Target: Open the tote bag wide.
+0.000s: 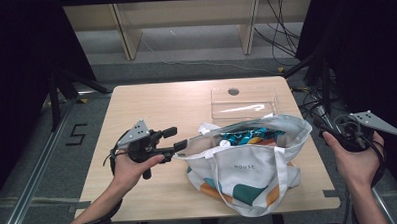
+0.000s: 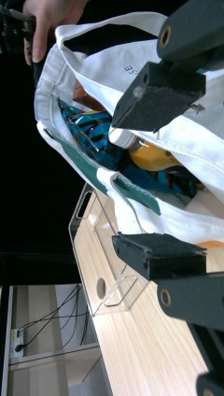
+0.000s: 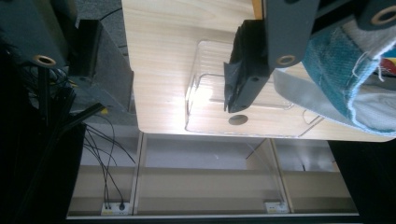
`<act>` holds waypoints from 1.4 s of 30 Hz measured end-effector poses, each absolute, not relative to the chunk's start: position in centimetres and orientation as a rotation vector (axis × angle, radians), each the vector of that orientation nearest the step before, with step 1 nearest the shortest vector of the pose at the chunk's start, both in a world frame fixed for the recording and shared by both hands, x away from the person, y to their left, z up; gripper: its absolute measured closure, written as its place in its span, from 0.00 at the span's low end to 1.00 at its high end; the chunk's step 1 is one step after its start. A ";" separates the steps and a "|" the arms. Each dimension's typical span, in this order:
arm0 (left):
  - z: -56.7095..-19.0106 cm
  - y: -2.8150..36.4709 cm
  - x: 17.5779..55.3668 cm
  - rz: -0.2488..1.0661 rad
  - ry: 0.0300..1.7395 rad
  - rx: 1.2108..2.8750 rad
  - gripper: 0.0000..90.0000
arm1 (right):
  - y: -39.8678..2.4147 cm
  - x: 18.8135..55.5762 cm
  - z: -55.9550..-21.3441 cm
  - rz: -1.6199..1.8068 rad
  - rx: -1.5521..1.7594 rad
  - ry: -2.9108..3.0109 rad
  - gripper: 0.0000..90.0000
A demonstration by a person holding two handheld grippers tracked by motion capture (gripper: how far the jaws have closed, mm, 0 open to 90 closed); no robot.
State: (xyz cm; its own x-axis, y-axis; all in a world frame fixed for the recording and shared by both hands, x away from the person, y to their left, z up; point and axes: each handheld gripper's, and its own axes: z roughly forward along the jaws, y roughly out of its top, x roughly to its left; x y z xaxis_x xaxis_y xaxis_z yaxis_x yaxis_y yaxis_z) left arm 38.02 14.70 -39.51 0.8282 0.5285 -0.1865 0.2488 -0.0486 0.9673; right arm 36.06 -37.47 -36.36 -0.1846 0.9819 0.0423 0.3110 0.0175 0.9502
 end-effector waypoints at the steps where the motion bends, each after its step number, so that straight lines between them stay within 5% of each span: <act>1: -39.5 14.6 38.0 0.259 0.604 1.645 0.42 | -37.5 36.0 -36.3 1.188 1.350 1.580 0.47; 30: -39.3 6.3 37.9 0.152 0.345 1.922 0.54 | -36.8 35.9 -36.0 1.183 1.389 1.571 0.45; 42: -39.4 5.5 37.8 0.290 0.248 1.974 0.85 | -36.8 36.3 -36.3 1.175 1.355 1.594 0.44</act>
